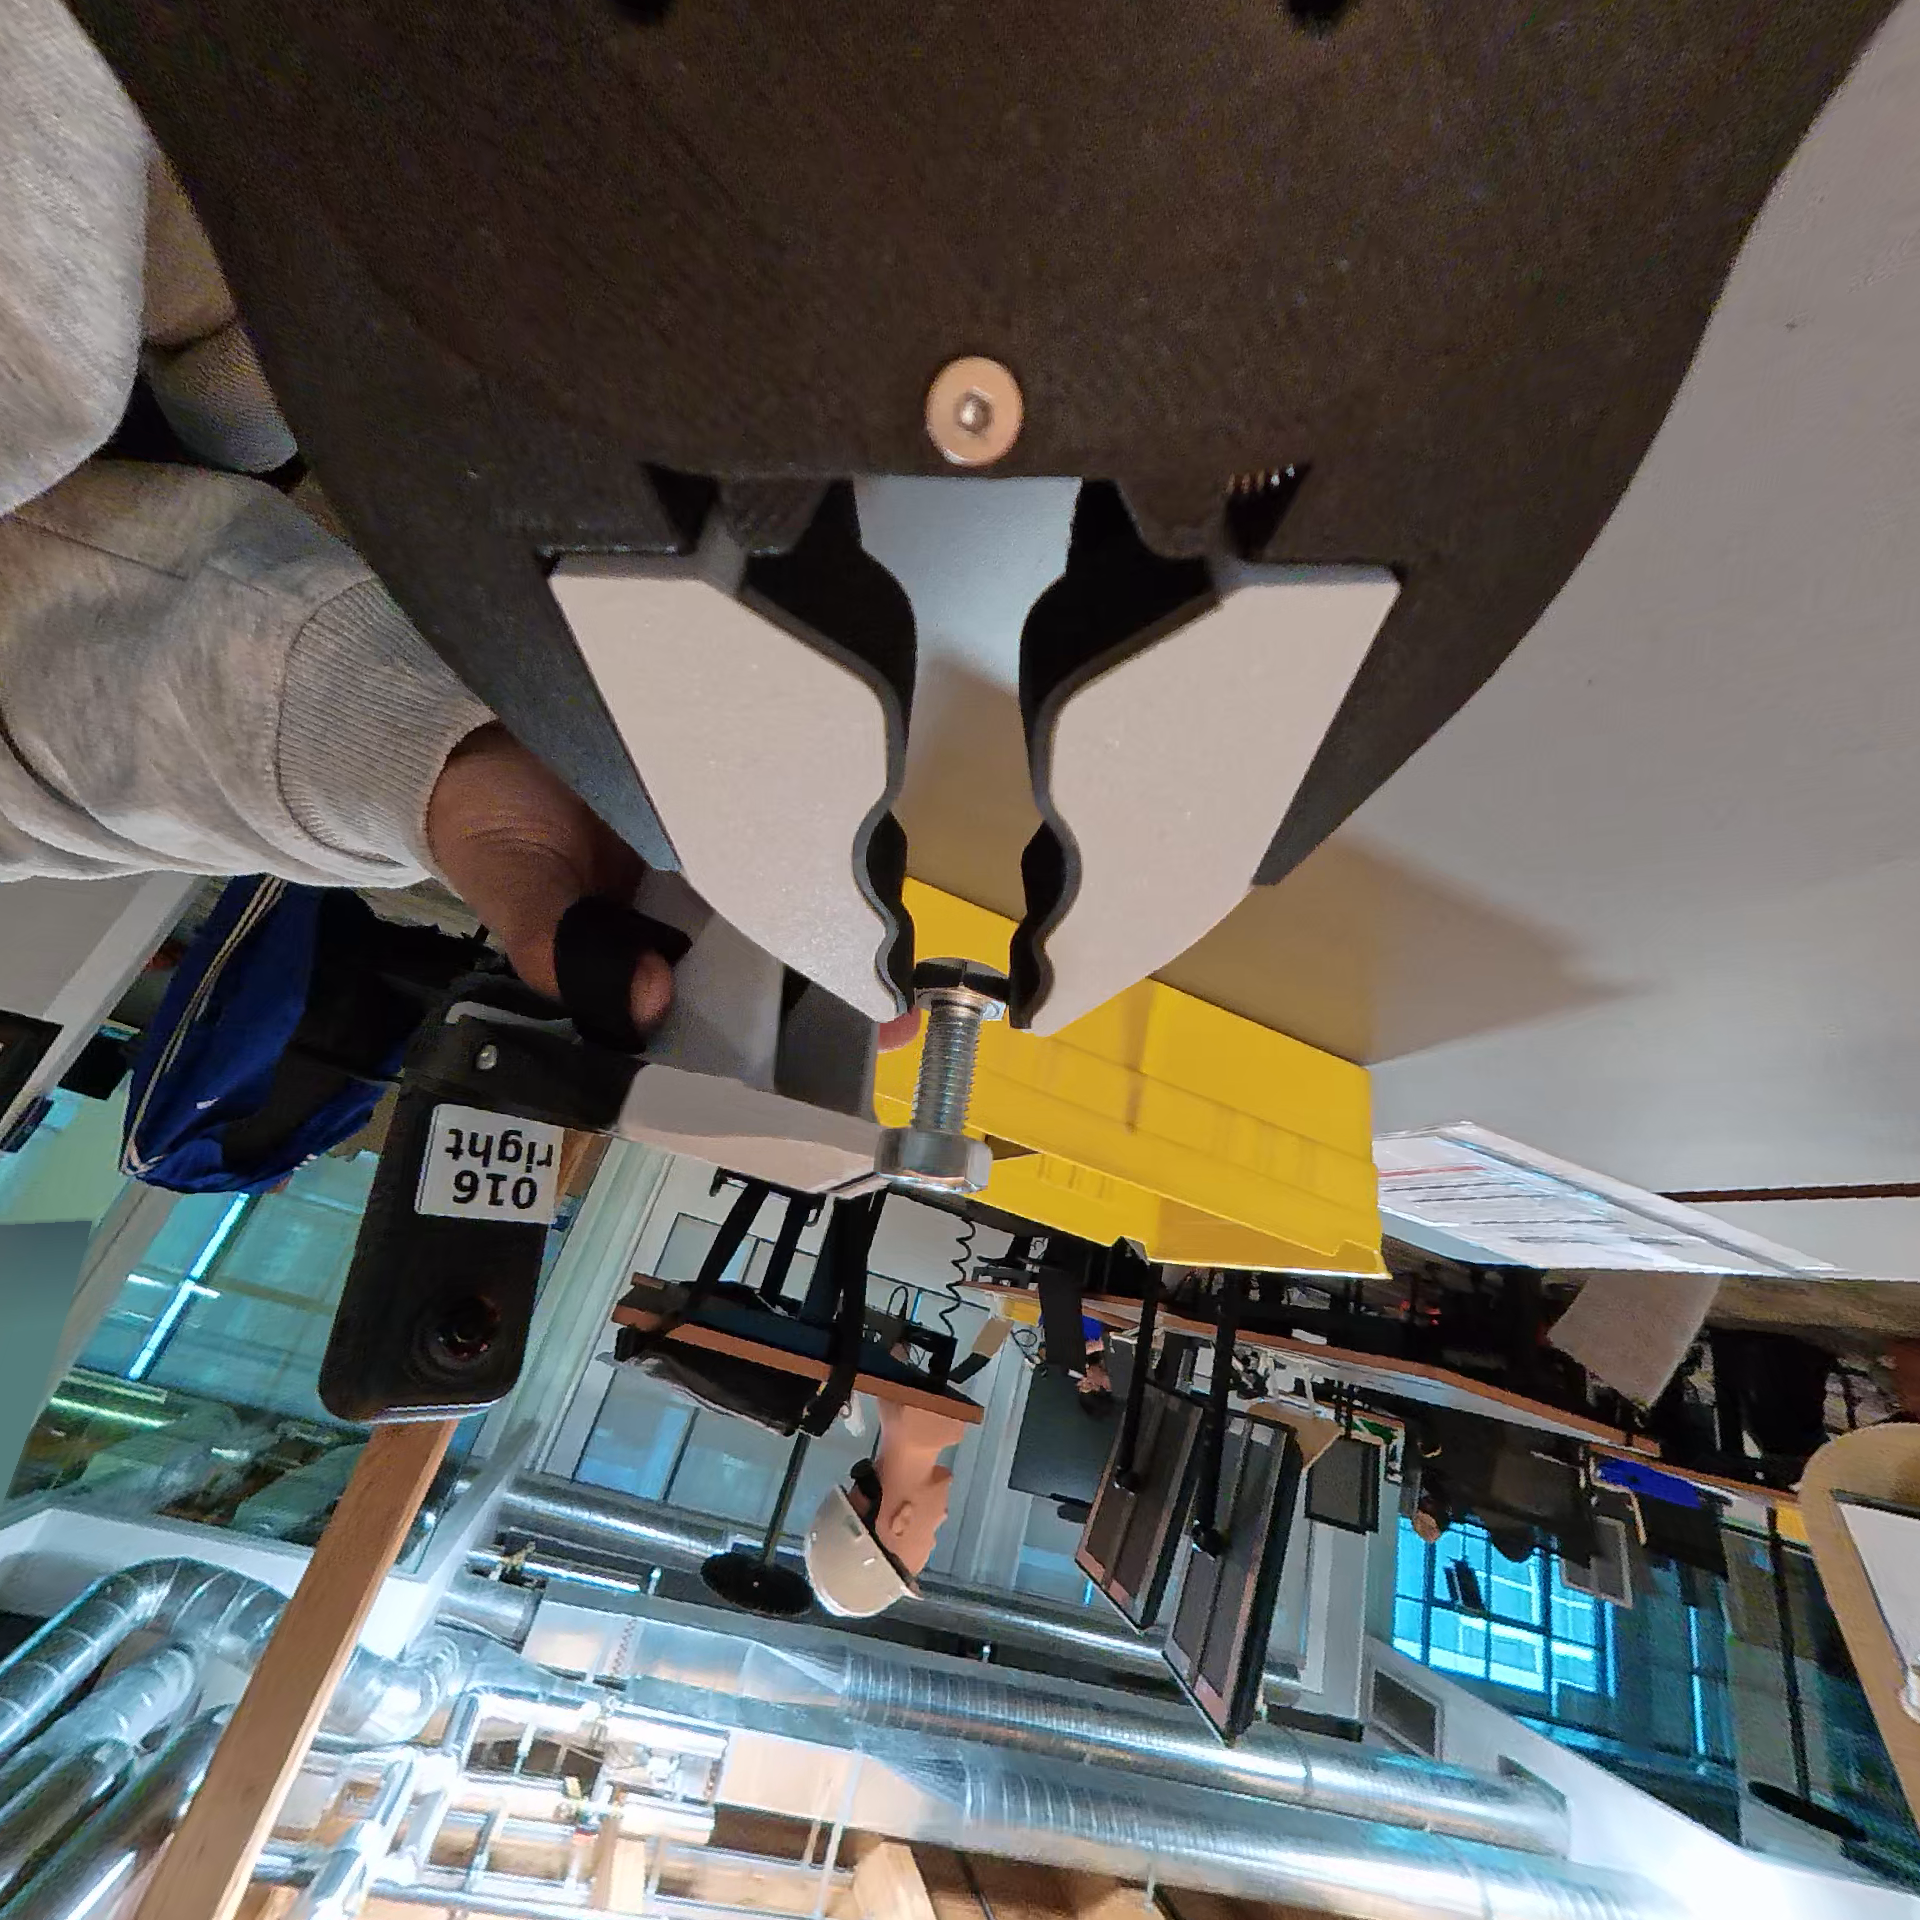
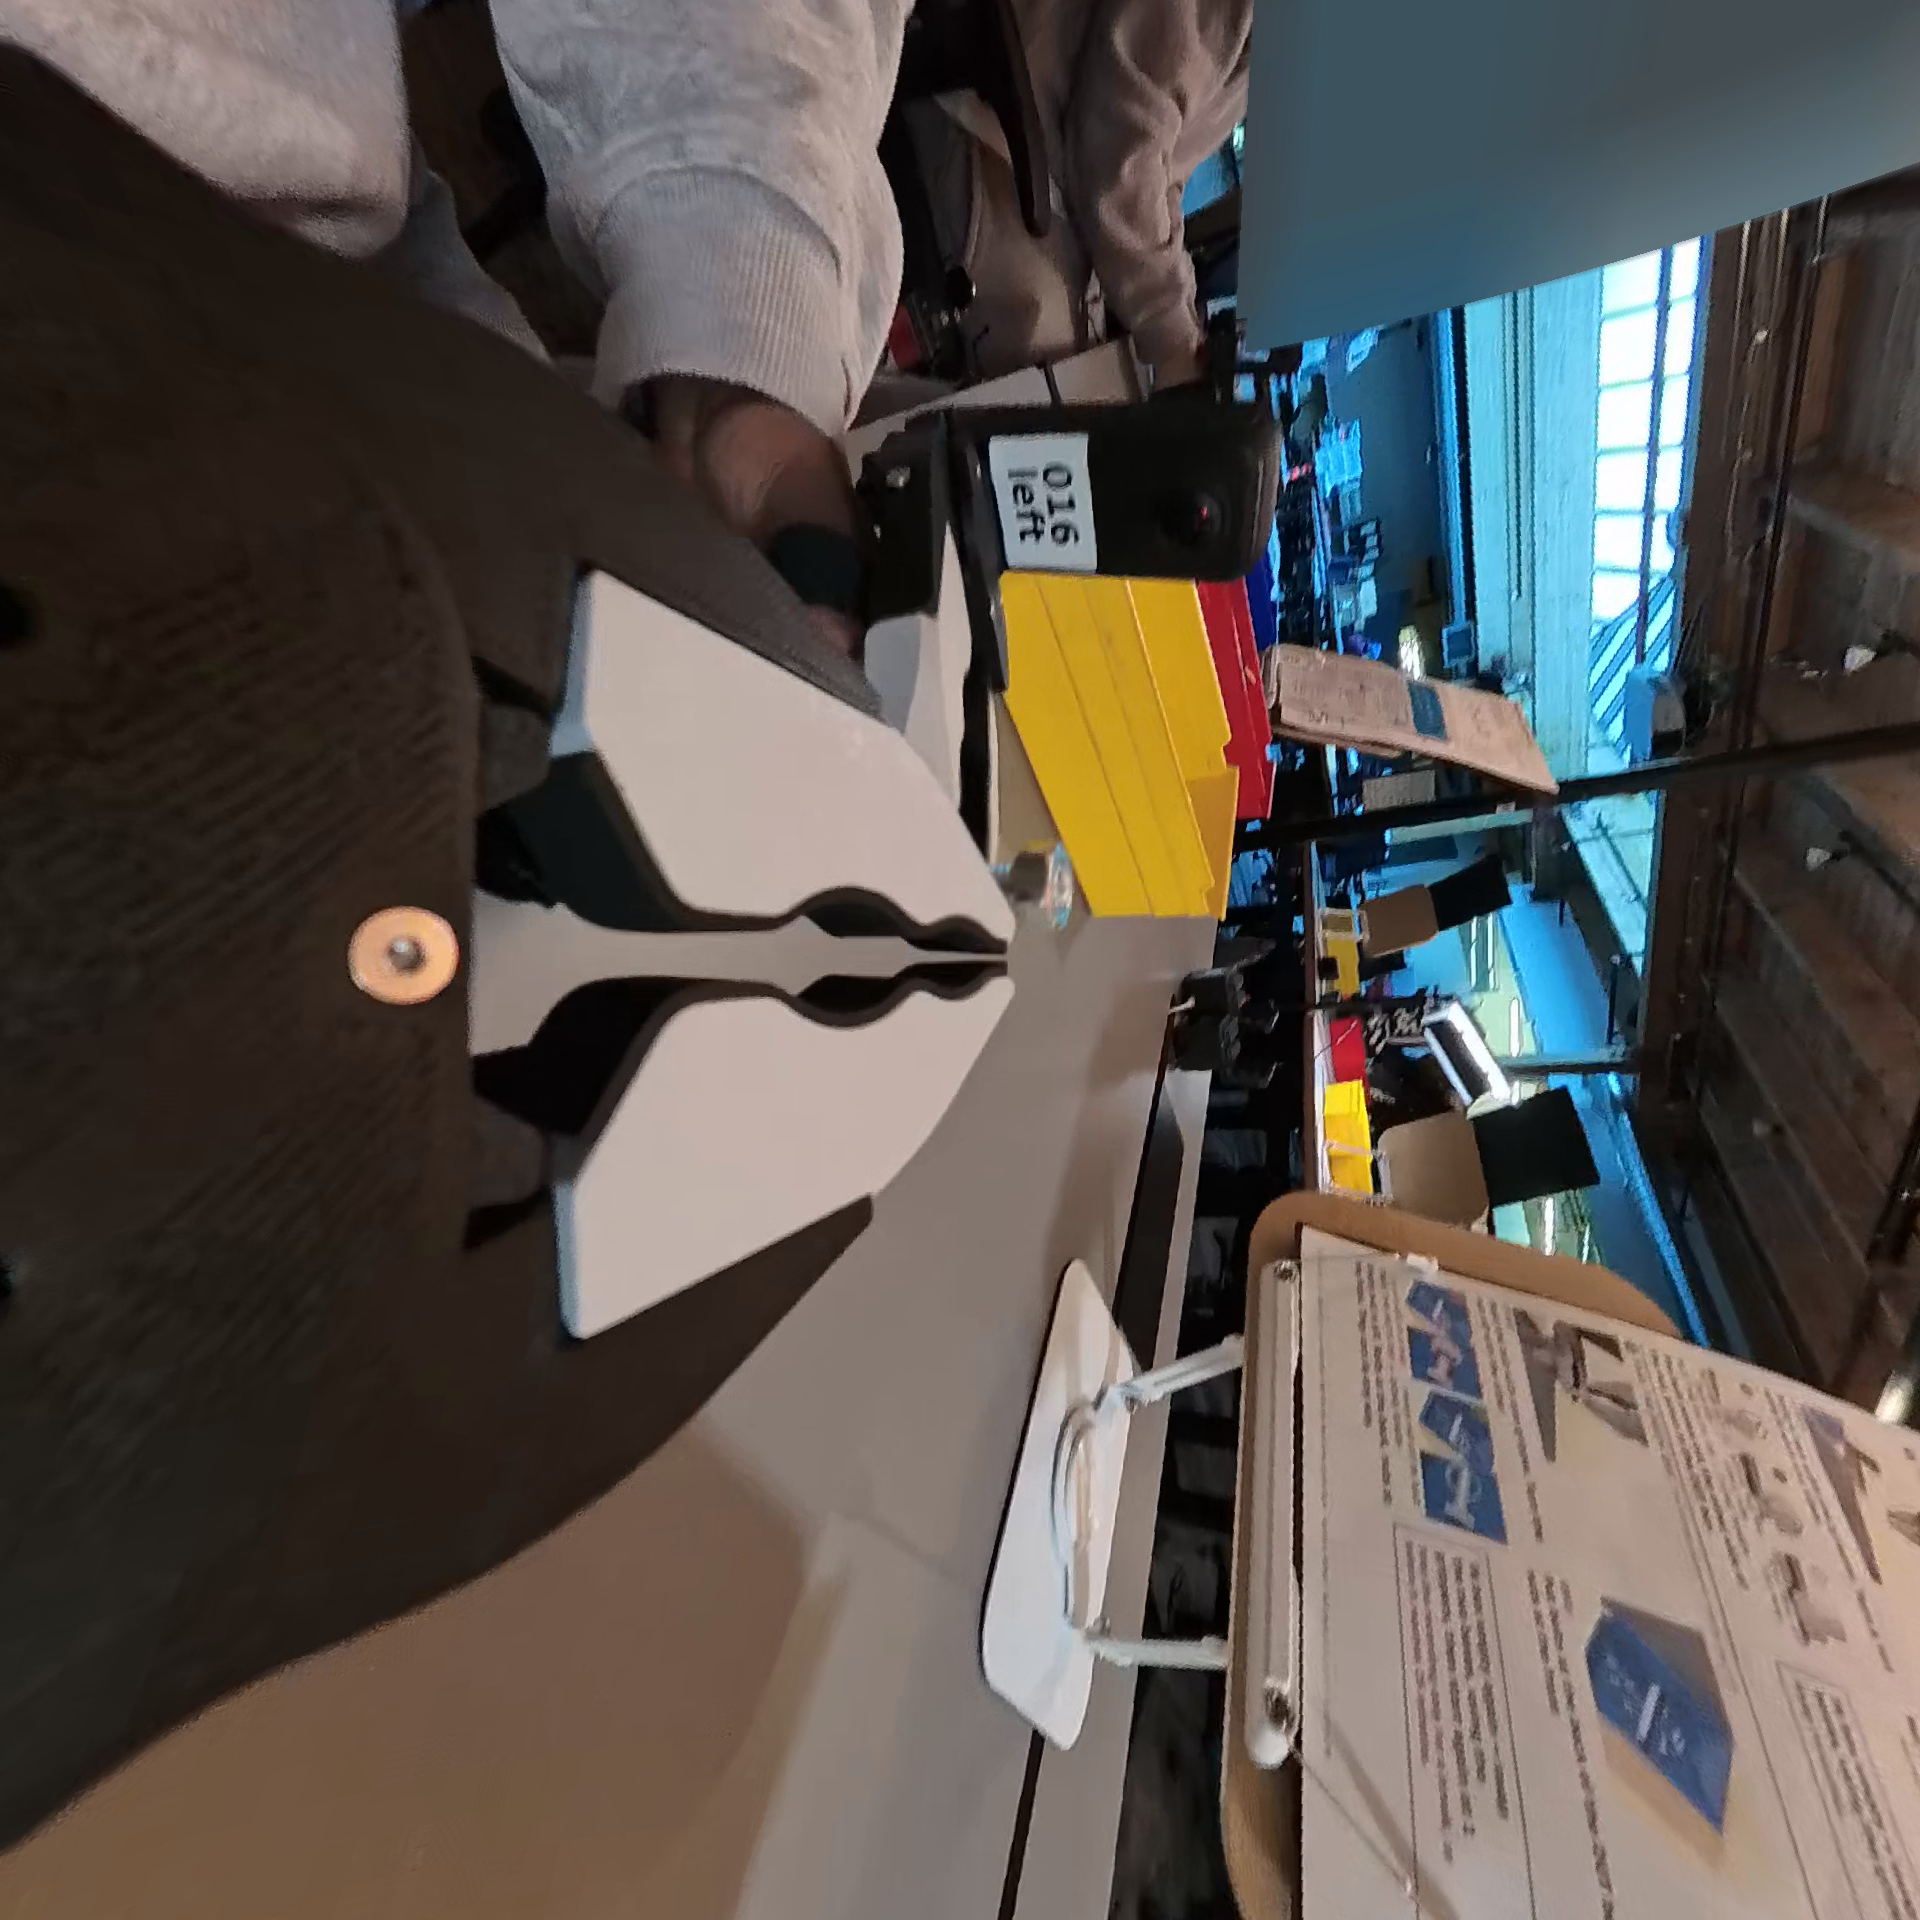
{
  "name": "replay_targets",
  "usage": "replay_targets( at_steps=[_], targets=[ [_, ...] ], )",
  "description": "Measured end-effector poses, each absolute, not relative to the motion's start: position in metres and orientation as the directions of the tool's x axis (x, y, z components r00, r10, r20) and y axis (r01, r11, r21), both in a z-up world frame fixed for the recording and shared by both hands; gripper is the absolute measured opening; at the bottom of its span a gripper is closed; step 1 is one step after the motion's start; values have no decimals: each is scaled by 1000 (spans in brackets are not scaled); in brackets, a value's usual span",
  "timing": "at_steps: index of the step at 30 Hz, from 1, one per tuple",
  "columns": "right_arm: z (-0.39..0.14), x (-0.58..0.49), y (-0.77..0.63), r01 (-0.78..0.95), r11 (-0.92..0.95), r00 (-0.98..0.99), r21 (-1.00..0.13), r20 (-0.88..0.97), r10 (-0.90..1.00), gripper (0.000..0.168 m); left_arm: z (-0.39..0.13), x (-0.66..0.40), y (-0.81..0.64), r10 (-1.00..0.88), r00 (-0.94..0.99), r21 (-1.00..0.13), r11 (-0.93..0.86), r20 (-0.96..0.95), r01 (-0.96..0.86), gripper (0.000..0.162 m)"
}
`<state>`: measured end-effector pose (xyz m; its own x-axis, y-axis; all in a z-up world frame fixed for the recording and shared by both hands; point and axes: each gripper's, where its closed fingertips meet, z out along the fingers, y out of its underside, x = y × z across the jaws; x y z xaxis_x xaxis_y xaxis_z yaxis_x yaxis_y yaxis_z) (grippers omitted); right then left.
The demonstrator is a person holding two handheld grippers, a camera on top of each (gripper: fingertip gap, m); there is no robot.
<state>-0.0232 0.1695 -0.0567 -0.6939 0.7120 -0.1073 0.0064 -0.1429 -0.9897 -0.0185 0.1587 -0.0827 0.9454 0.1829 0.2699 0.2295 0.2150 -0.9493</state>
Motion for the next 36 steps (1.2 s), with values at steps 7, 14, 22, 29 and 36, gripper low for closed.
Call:
replay_targets(
  at_steps=[7,14,22,29,36],
  targets=[
    [-51,-16,154,-29,-160,-737,-987,-87,671,36,-84,-13,162,172,955,-959,192,243,209,18],
    [-50,-23,174,-34,-159,-673,-987,-95,733,1,-79,-13,159,159,952,-947,231,263,223,18],
    [-47,-14,156,-60,-150,-728,-987,-60,683,35,-82,-9,163,158,958,-958,203,238,205,18],
    [-47,-25,180,-67,-135,-627,-989,-63,776,0,-81,-12,161,157,953,-950,220,257,220,18],
    [-43,-16,165,-72,-171,-703,-983,-72,707,26,-82,-10,162,157,957,-955,210,246,211,18]
  ],
)
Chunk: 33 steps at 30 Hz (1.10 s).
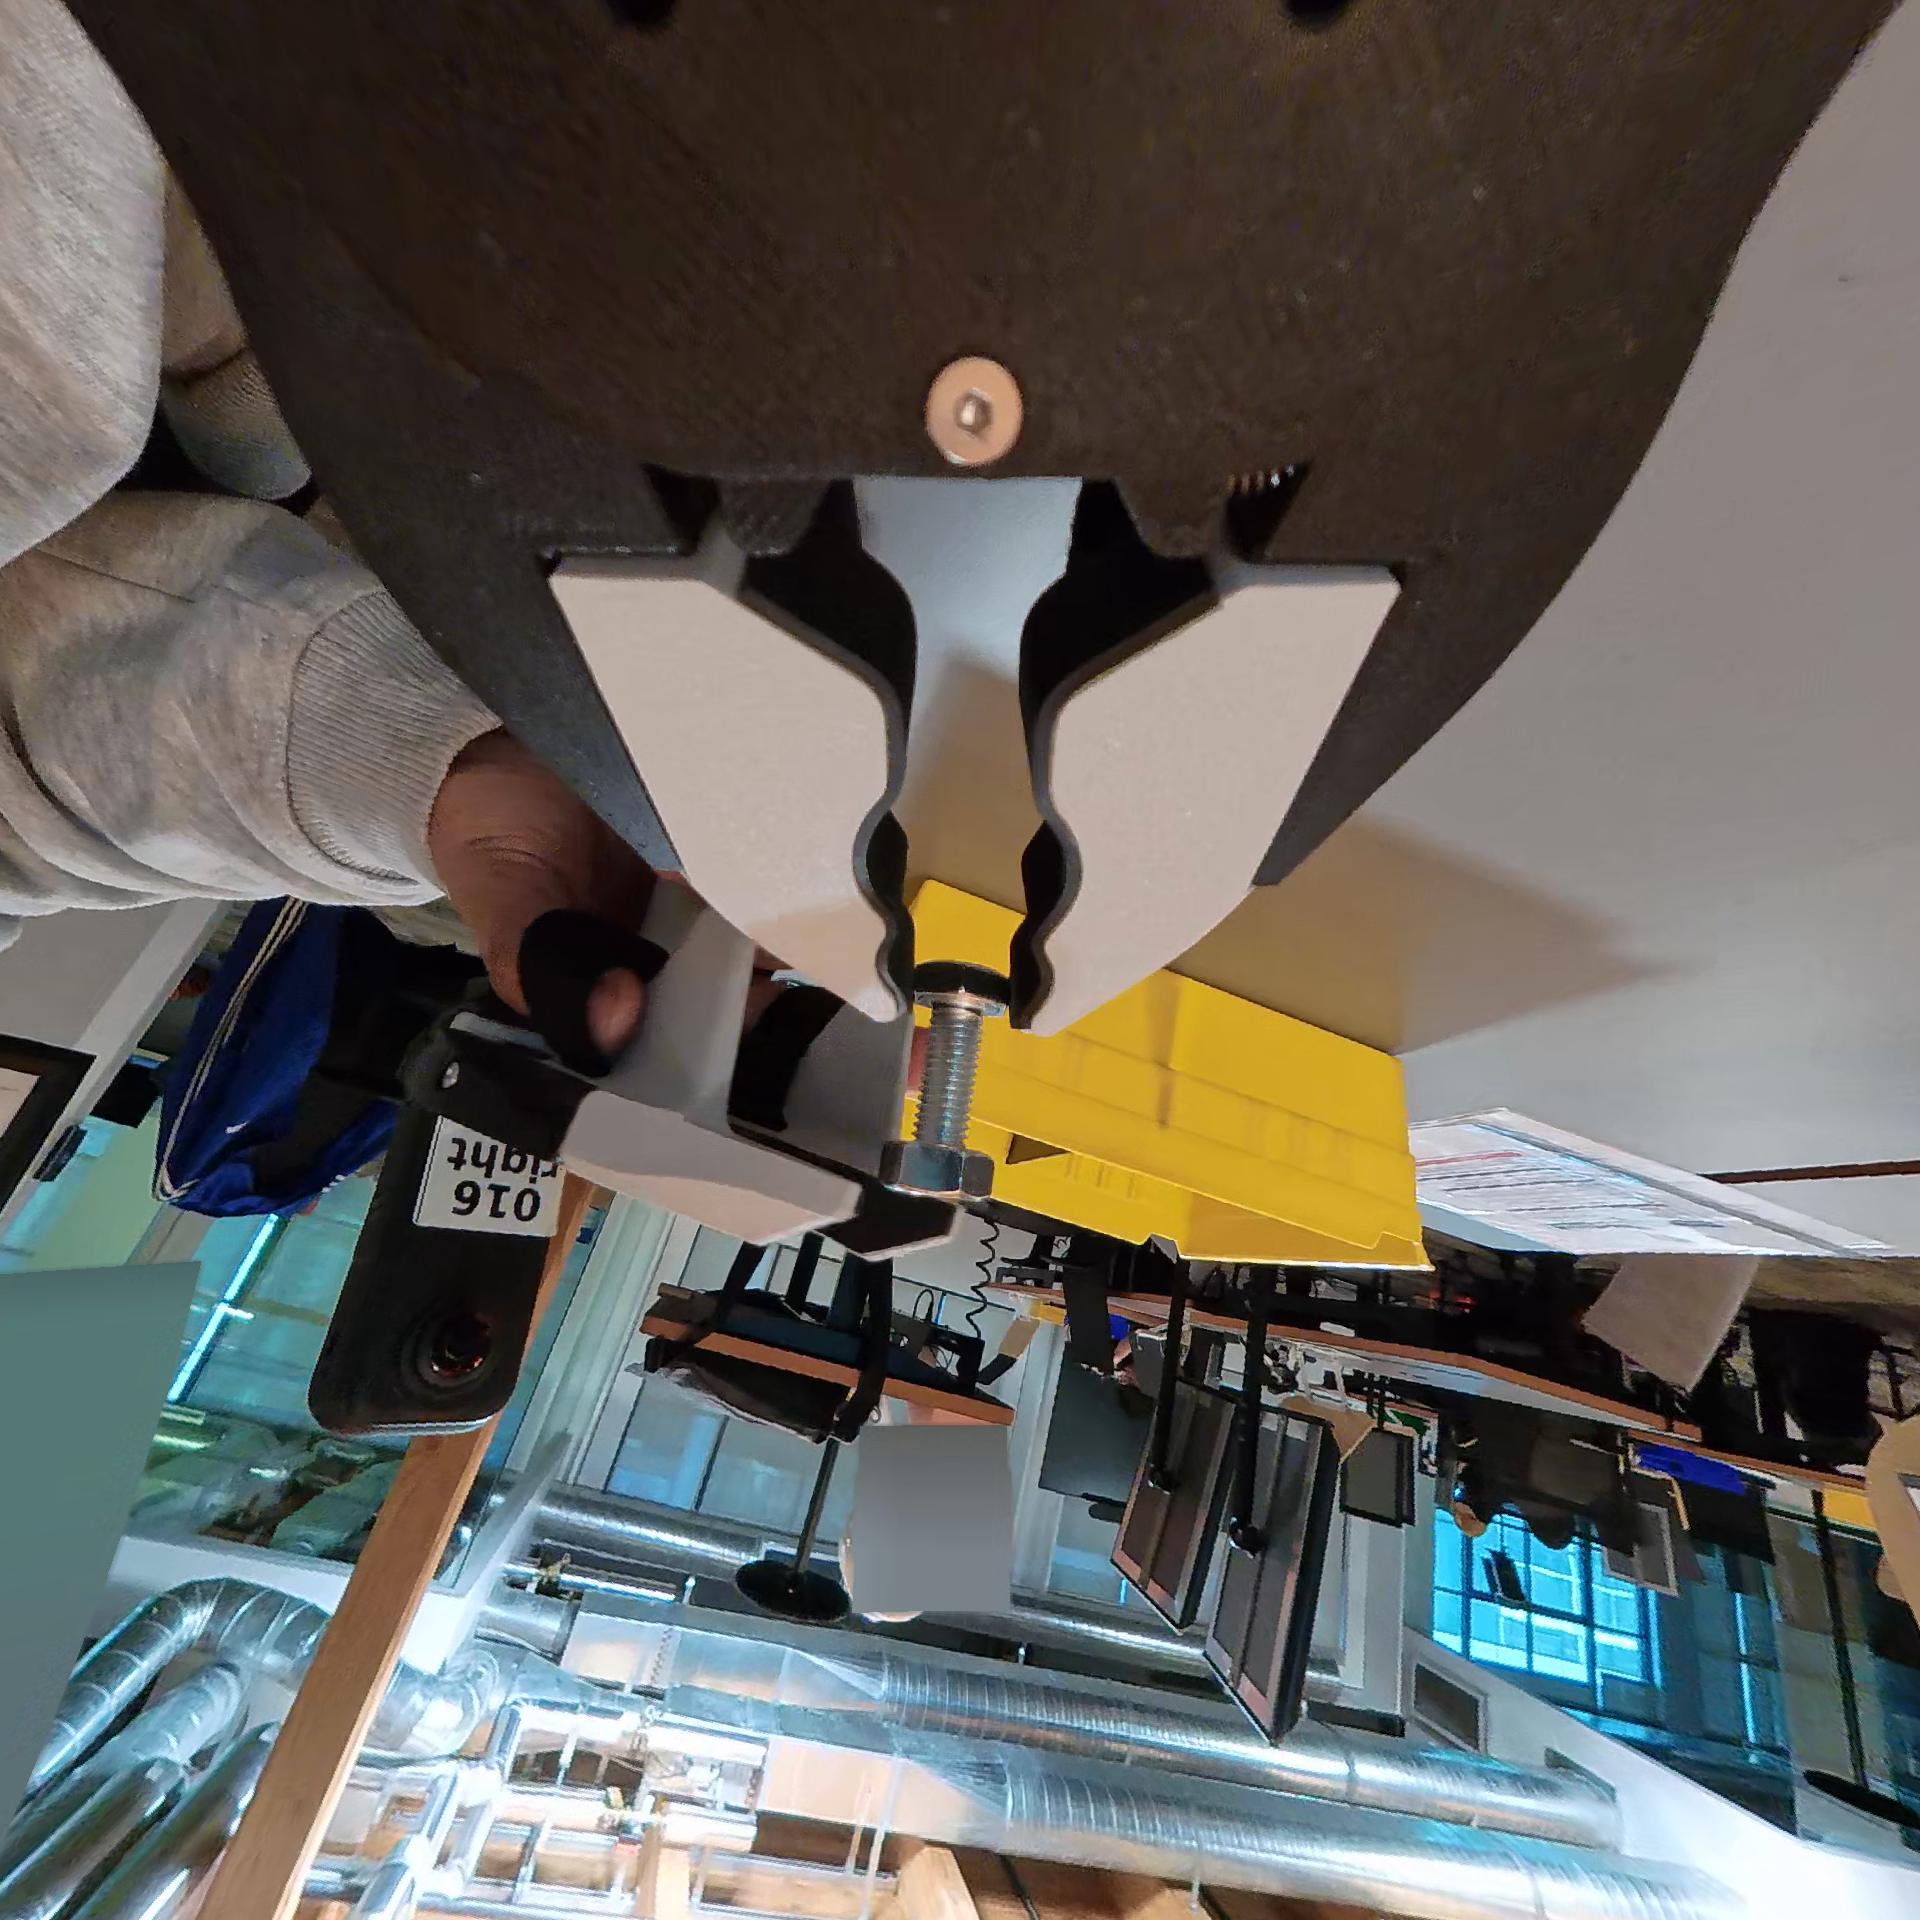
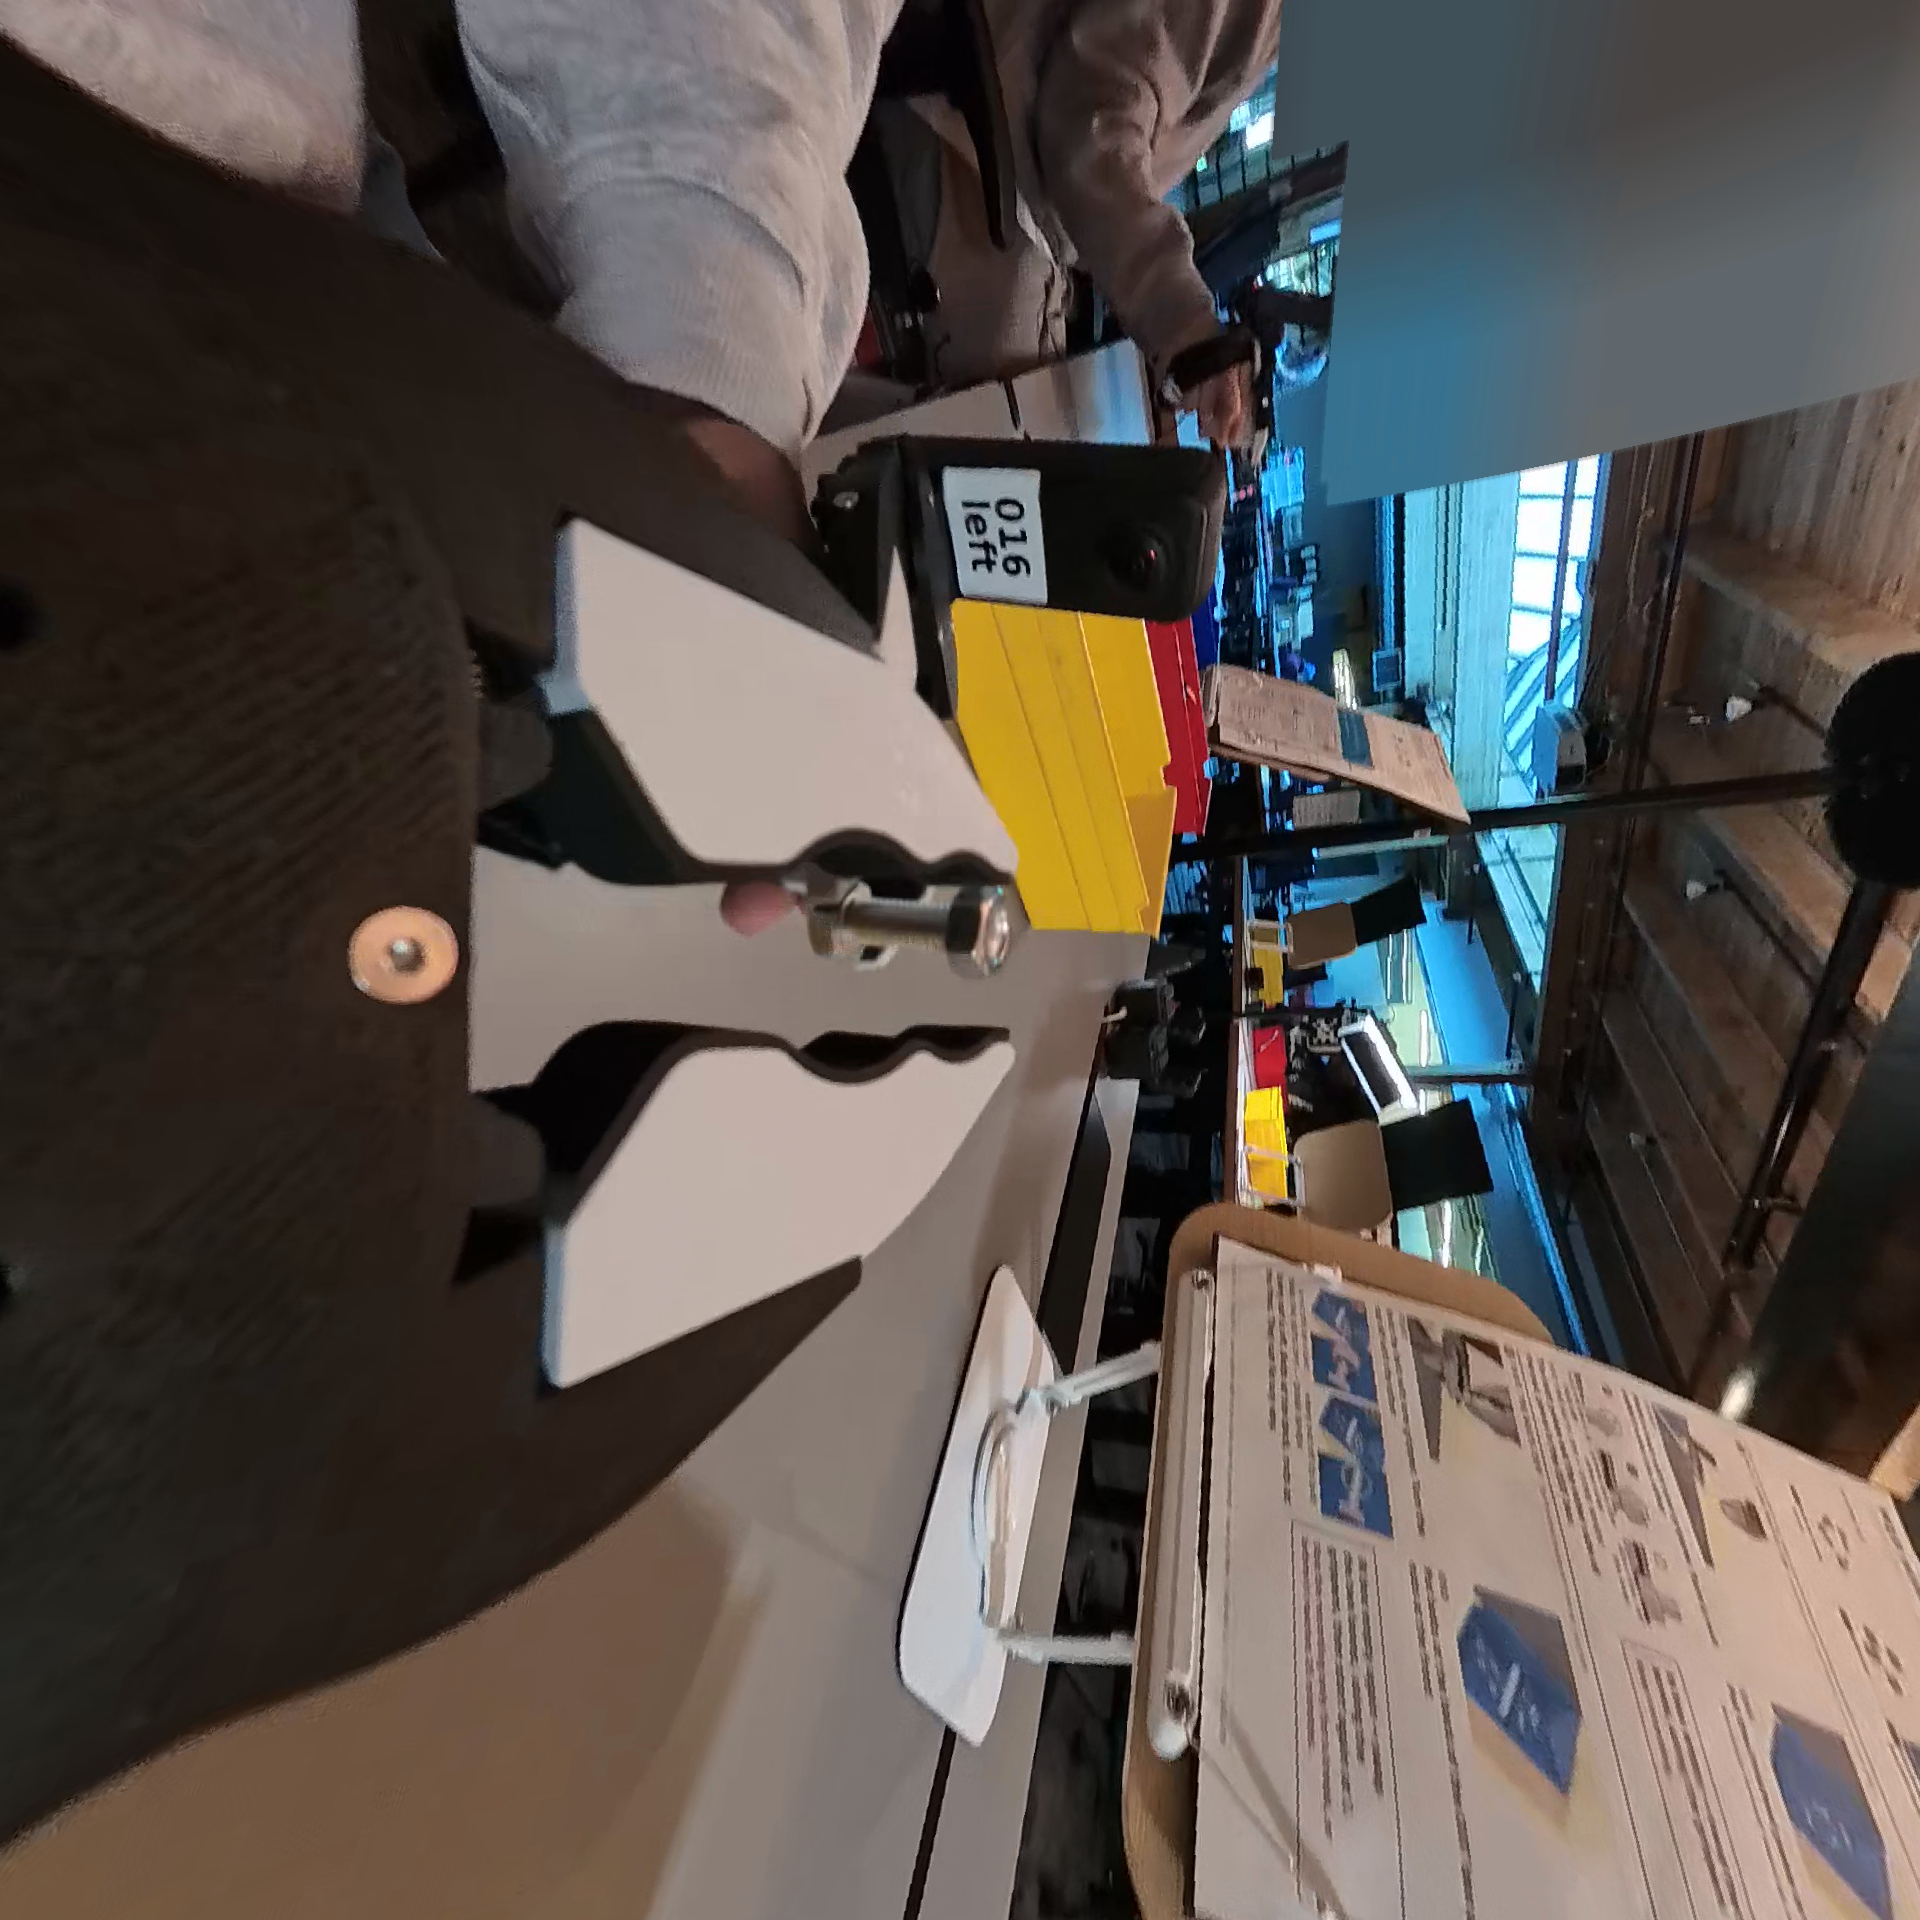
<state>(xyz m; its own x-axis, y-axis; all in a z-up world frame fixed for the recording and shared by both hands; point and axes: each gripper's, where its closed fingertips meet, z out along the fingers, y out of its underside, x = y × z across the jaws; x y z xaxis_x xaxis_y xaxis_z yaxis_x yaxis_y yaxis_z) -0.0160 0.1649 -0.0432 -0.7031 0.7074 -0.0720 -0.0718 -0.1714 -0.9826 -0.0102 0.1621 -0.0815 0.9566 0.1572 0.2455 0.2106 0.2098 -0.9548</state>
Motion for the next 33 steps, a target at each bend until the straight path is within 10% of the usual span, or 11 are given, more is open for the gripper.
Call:
replay_targets(
  at_steps=[9,17,24,33],
  targets=[
    [-49,-20,169,-32,-163,-697,-986,-95,711,0,-76,-13,158,147,951,-939,256,272,229,18],
    [-41,-12,157,-63,-197,-738,-978,-87,669,35,-77,-11,160,148,956,-946,243,254,214,18],
    [-49,-25,175,-1,-210,-690,-978,-151,708,3,-74,-11,158,135,956,-938,270,259,216,18],
    [-39,-11,157,-67,-208,-748,-976,-88,657,32,-77,-9,161,141,959,-947,245,248,209,18]
  ],
)
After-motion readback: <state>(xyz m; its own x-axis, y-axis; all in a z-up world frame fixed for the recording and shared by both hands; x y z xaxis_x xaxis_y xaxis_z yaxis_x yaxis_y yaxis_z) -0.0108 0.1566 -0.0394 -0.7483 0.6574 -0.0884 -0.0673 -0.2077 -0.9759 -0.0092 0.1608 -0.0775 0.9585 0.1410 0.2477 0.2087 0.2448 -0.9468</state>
